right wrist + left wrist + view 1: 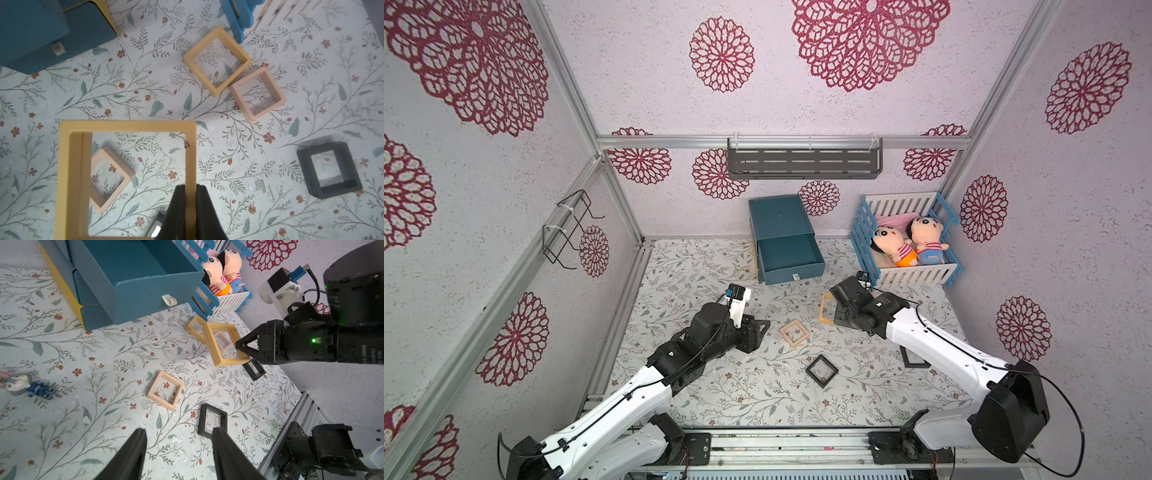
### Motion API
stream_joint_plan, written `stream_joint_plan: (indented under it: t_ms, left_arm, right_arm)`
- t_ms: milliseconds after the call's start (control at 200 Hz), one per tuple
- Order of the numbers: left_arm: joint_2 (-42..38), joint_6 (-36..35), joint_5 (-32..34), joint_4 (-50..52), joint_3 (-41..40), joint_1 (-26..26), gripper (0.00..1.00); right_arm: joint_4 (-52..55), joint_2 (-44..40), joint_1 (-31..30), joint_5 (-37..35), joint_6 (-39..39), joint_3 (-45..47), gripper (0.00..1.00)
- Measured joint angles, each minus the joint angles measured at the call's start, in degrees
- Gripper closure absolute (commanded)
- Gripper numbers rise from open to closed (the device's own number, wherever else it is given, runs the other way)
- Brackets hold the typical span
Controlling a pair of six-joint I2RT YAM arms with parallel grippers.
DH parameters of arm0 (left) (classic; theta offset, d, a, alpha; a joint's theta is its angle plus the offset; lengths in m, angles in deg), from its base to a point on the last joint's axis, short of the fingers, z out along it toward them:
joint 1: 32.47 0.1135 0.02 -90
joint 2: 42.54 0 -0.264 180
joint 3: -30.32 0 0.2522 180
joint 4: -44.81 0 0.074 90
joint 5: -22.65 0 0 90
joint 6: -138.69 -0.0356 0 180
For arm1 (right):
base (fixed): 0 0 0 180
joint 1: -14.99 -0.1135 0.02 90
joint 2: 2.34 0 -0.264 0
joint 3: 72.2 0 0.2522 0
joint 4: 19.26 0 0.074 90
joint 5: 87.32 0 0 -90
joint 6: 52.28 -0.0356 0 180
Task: Place the brooch boxes into the drawer by color
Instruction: Place the brooch box in the drawer.
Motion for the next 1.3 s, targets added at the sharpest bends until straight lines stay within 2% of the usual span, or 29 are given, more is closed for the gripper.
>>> stream_joint_plan:
  t_ms: [245,410,720,1021,1296]
  left_arm:
    - [4.31,-0.28,2.51,1.2,7.82,-1.11,0.43]
    - [8.31,-0.2,5.46,4.72,14.84,-1.14,0.43]
    - [14.95,2.97,11.45,13.16,26.08,-0.46,0.43]
    - [19.32,7.28,12.83,18.05,32.83,2.23,0.44]
    - [20.44,8.61,13.94,21.9,35.85,3.72,0.44]
  right_arm:
    - [4.22,0.17,0.0,0.72,5.75,-12.37,1.0]
    - [5.35,4.35,0.0,1.57,10.43,-22.91,1.0]
    - [5.53,19.45,0.26,4.07,18.58,-40.7,1.0]
    - [7.63,34.23,0.55,5.51,23.28,-59.45,1.0]
    - [14.36,46.62,1.79,8.15,25.77,-75.71,1.0]
